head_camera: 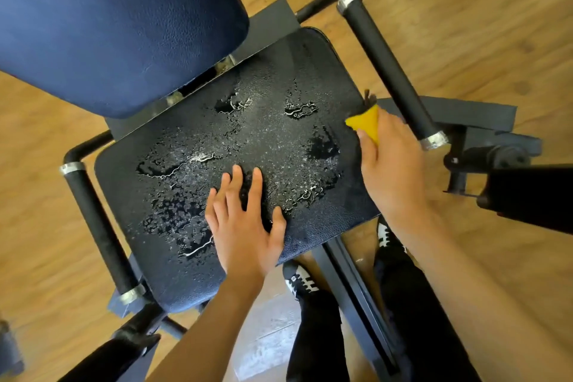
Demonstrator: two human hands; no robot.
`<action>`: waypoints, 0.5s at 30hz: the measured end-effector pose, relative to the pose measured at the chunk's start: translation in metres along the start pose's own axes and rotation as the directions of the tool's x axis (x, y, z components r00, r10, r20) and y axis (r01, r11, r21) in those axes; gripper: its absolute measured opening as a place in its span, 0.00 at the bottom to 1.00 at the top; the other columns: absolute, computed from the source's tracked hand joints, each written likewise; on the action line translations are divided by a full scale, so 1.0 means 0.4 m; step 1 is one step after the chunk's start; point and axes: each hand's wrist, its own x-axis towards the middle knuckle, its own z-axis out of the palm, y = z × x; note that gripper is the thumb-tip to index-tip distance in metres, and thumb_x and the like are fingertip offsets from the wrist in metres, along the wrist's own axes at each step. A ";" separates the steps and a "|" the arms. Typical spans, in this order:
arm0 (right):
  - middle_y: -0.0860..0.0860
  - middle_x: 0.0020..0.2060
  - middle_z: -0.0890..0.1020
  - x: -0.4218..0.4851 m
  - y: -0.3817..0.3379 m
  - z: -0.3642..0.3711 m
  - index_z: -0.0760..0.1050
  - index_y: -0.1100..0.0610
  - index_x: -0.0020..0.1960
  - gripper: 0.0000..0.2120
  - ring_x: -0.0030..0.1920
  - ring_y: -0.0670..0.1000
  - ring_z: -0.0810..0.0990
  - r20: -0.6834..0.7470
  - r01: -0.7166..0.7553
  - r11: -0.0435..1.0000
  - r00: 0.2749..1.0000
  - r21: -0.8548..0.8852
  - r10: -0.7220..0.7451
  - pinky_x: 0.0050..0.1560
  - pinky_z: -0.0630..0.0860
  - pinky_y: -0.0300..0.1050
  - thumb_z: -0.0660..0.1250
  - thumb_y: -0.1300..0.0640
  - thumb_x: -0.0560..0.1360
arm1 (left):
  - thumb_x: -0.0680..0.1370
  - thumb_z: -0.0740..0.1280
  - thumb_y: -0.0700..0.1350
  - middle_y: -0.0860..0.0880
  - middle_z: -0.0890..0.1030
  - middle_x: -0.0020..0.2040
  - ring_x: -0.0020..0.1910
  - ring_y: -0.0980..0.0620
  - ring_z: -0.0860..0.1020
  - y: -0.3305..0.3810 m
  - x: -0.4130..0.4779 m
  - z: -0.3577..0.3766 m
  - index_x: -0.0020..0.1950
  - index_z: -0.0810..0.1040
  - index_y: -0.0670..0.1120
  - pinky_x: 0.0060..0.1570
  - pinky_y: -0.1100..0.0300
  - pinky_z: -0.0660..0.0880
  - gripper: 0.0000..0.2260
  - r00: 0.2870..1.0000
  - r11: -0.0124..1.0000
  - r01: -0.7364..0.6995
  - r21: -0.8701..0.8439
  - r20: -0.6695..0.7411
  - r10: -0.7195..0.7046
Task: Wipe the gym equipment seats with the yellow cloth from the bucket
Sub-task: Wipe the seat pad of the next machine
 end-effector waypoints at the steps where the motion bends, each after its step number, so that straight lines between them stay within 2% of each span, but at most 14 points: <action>1: 0.60 0.60 0.78 -0.050 0.027 -0.010 0.68 0.62 0.72 0.21 0.61 0.63 0.76 -0.007 -0.019 1.000 1.000 0.010 0.019 0.56 0.70 0.51 0.63 0.58 0.82 | 0.80 0.57 0.57 0.41 0.64 0.79 0.78 0.41 0.57 0.000 0.001 0.002 0.79 0.67 0.47 0.75 0.42 0.52 0.29 1.000 1.000 0.003 0.003 0.002 -0.003; 2: 0.59 0.61 0.78 -0.082 0.046 -0.017 0.68 0.62 0.73 0.21 0.62 0.62 0.75 0.001 -0.040 0.999 0.999 0.010 0.040 0.57 0.70 0.50 0.64 0.60 0.81 | 0.80 0.57 0.57 0.41 0.63 0.79 0.78 0.41 0.57 0.001 0.001 0.002 0.79 0.67 0.47 0.75 0.42 0.52 0.29 1.000 1.000 0.005 0.004 0.003 -0.005; 4: 0.60 0.62 0.77 -0.079 0.058 -0.017 0.66 0.63 0.75 0.25 0.63 0.63 0.75 0.041 -0.018 0.998 0.999 -0.057 0.020 0.59 0.72 0.53 0.65 0.61 0.80 | 0.80 0.57 0.57 0.41 0.63 0.79 0.78 0.41 0.57 0.000 0.001 0.002 0.79 0.67 0.47 0.75 0.41 0.52 0.29 1.000 1.000 0.005 0.009 0.002 -0.005; 7: 0.58 0.64 0.78 0.032 0.008 0.007 0.63 0.62 0.77 0.26 0.62 0.63 0.76 0.075 0.103 0.987 0.993 -0.126 -0.094 0.60 0.75 0.60 0.60 0.56 0.81 | 0.80 0.58 0.56 0.42 0.63 0.79 0.77 0.41 0.57 0.001 0.000 0.003 0.79 0.67 0.48 0.74 0.41 0.52 0.28 1.000 1.000 0.000 0.004 -0.014 0.000; 9: 0.57 0.65 0.77 0.145 -0.051 0.035 0.63 0.59 0.77 0.24 0.63 0.62 0.76 0.053 0.123 0.984 0.992 -0.130 -0.117 0.58 0.74 0.57 0.60 0.53 0.83 | 0.79 0.58 0.55 0.41 0.64 0.78 0.77 0.41 0.57 0.001 0.000 0.003 0.78 0.68 0.48 0.73 0.42 0.52 0.28 1.000 1.000 0.004 0.008 -0.027 -0.004; 12: 0.55 0.62 0.79 0.290 -0.144 0.057 0.68 0.57 0.72 0.19 0.61 0.61 0.77 0.046 0.080 0.991 0.996 -0.106 -0.075 0.52 0.73 0.53 0.59 0.51 0.84 | 0.79 0.58 0.55 0.42 0.64 0.78 0.76 0.41 0.57 0.003 0.001 0.002 0.78 0.68 0.48 0.73 0.43 0.51 0.28 1.000 1.000 0.013 0.019 -0.029 -0.012; 15: 0.57 0.62 0.79 0.327 -0.156 0.058 0.68 0.58 0.73 0.21 0.61 0.62 0.77 0.082 0.039 0.999 0.996 -0.033 -0.036 0.50 0.71 0.52 0.58 0.49 0.84 | 0.79 0.58 0.55 0.42 0.63 0.79 0.77 0.40 0.58 0.000 0.000 0.002 0.78 0.68 0.48 0.73 0.42 0.52 0.28 1.000 1.000 0.014 0.022 -0.019 -0.014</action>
